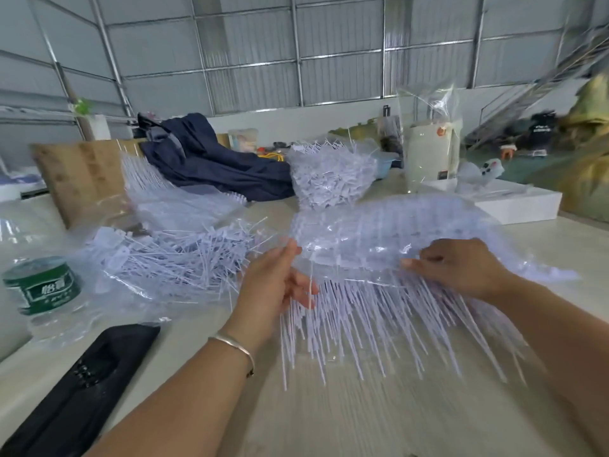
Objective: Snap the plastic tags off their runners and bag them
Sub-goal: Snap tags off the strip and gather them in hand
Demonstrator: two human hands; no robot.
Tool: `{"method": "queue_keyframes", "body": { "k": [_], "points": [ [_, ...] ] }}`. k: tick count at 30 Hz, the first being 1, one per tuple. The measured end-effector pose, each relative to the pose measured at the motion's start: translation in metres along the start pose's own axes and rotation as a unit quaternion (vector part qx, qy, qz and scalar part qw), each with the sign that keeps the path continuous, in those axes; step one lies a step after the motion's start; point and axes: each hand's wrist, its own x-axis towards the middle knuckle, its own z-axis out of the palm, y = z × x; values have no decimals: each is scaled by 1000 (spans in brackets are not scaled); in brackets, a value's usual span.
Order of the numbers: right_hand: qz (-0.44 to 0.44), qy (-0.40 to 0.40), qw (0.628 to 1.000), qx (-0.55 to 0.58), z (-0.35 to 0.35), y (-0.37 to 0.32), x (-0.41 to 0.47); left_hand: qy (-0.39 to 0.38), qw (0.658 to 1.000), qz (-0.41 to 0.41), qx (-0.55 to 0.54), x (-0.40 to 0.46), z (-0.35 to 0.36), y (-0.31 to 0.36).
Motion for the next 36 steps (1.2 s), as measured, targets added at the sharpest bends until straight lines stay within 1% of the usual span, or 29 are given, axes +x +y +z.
{"method": "queue_keyframes", "body": {
  "k": [2,3,5,7,9,11,14,16,18,21,23,24,26,27,29,31,33,36],
  "points": [
    [-34,71,995,67,-4,9,-1,-10,999,-12,34,-1,3,-3],
    [-52,87,991,85,-5,10,-3,-17,998,-15,55,-2,5,-4],
    [-85,94,988,87,-4,10,-6,-28,995,-11,96,-5,8,-6],
    [-121,93,986,69,-3,6,-7,-34,993,2,111,-8,9,-6],
    [-151,87,983,54,-7,1,-6,-31,994,10,103,-9,9,-5],
    [-178,78,981,19,-11,-4,-7,-28,994,12,106,-11,9,-3],
    [-178,66,980,-68,-15,-12,-9,-28,993,18,111,-12,11,-3],
    [-169,72,980,-71,-14,-21,-10,-30,993,30,107,-13,14,-1],
    [-172,71,982,-16,-9,-35,-13,-42,991,56,113,-16,21,1],
    [-193,47,977,80,4,-57,-15,-47,986,92,128,-18,35,3],
    [-174,12,973,153,7,-66,-11,-60,982,108,142,-16,40,10],
    [-151,-24,968,200,5,-68,-8,-78,978,106,163,-14,41,15],
    [-104,-93,958,250,-2,-67,0,-125,966,76,212,-10,40,24],
    [-94,-116,959,241,-5,-66,3,-144,963,53,223,-9,39,28],
    [-94,-137,967,192,-7,-66,7,-171,961,5,218,-8,39,32],
    [-96,-122,982,106,-4,-68,8,-175,965,-43,190,-9,41,33],
    [-86,-81,992,32,0,-71,5,-151,976,-89,130,-9,43,31],
    [-59,5,998,33,10,-72,-7,-113,985,-120,49,-11,43,23]
  ]
}}
